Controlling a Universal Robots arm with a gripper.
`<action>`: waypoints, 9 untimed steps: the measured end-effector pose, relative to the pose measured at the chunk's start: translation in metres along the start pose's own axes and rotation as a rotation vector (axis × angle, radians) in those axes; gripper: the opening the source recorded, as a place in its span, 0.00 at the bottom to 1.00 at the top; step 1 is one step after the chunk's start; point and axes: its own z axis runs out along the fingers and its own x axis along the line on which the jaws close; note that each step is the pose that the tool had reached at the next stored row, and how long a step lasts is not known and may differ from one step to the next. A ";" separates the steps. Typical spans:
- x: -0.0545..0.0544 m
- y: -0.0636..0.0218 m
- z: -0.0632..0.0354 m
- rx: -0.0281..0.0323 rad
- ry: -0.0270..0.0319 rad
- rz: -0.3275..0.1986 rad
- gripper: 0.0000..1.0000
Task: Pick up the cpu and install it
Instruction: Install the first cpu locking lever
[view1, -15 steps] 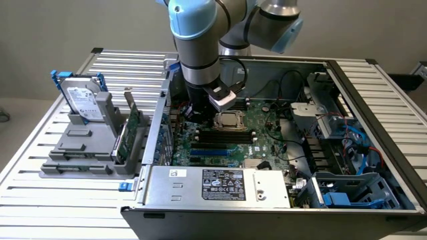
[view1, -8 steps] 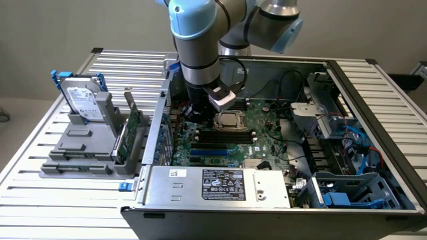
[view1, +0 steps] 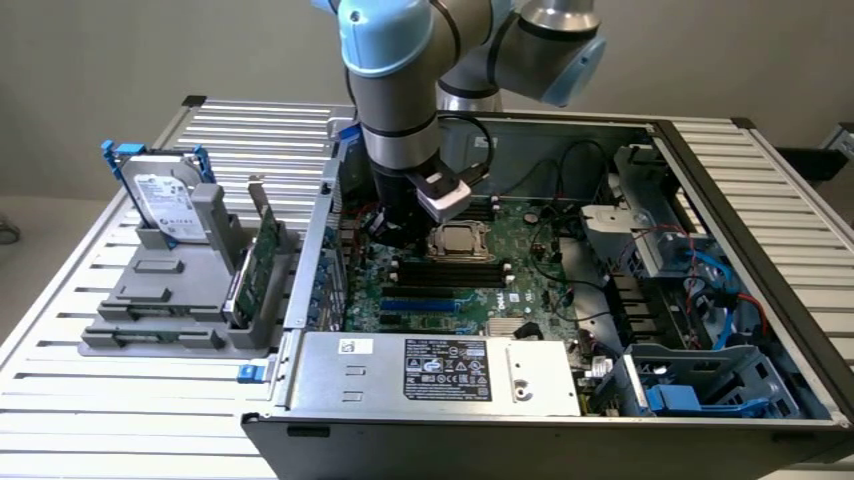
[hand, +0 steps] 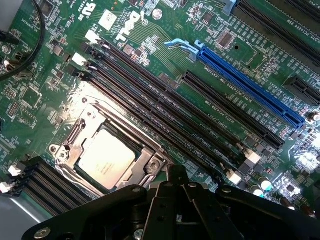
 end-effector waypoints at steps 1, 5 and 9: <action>0.000 -0.0001 0.0000 -0.0004 -0.0002 0.000 0.11; 0.000 -0.0003 0.0001 -0.0006 -0.0001 0.001 0.11; 0.000 -0.0003 0.0001 -0.0008 0.0000 0.002 0.11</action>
